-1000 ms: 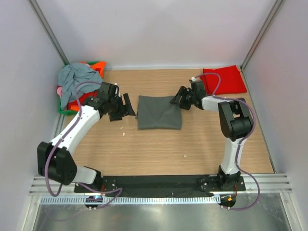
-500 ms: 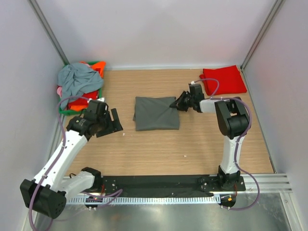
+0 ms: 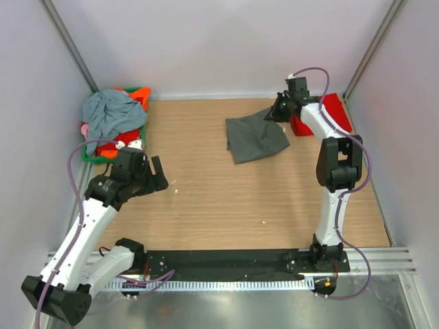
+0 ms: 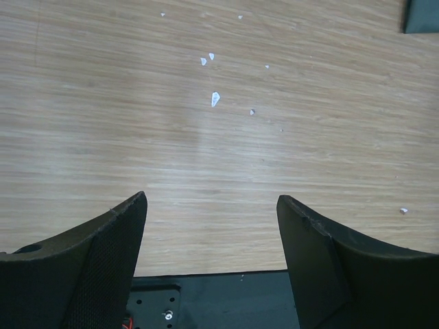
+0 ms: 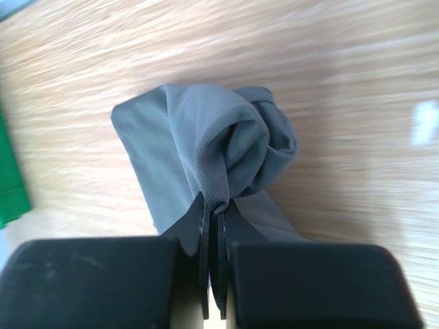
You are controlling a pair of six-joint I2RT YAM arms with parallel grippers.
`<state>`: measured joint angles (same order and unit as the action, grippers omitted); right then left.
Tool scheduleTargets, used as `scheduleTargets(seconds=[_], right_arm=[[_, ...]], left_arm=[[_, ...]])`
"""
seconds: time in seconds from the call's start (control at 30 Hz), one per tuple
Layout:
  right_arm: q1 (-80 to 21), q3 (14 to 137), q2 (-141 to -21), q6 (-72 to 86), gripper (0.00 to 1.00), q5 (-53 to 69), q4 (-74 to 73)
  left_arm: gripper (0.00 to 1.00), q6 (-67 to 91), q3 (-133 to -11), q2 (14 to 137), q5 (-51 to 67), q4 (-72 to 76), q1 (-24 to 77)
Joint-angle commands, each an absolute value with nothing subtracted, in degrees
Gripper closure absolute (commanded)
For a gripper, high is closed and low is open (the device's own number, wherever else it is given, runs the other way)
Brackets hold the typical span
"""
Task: Fold and stack the t-shirts
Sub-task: Neatly place the folded tshirt to the corner
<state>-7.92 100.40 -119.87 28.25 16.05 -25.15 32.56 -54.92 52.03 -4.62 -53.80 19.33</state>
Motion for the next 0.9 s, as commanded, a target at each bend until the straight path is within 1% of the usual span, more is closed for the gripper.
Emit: scheduleTargets(seconds=[0.0, 0.17, 0.47, 0.63, 0.73, 0.77, 0.87], right_arm=[[-6.77, 108.44, -121.81, 19.88, 0.99, 10.47, -36.81], [-5.63, 120.03, -124.89, 15.12, 0.99, 3.27, -45.17], [-1.58, 136.55, -129.72, 12.66, 0.99, 1.85, -52.2], [-0.79, 138.25, -128.32, 13.01, 0.99, 2.37, -50.45], [-0.79, 142.98, -129.55, 12.92, 0.99, 2.46, -51.76], [0.78, 145.35, -130.16, 12.83, 0.99, 2.55, -52.03], [1.4, 146.78, -131.13, 12.66, 0.99, 3.16, -52.3]], left_arm=[[0.22, 32.17, -54.41, 50.19, -6.59, -51.86, 19.07], [0.23, 32.34, -54.49, 49.75, -7.29, -52.03, 18.98], [0.23, 32.43, -54.14, 48.69, -7.21, -51.86, 18.28], [0.24, 32.52, -53.88, 47.02, -7.38, -51.42, 18.28], [0.23, 32.52, -53.79, 46.41, -7.38, -51.15, 18.28], [0.23, 32.52, -53.79, 46.41, -7.3, -51.15, 18.19], [0.24, 32.52, -53.7, 46.49, -7.29, -51.15, 18.19]])
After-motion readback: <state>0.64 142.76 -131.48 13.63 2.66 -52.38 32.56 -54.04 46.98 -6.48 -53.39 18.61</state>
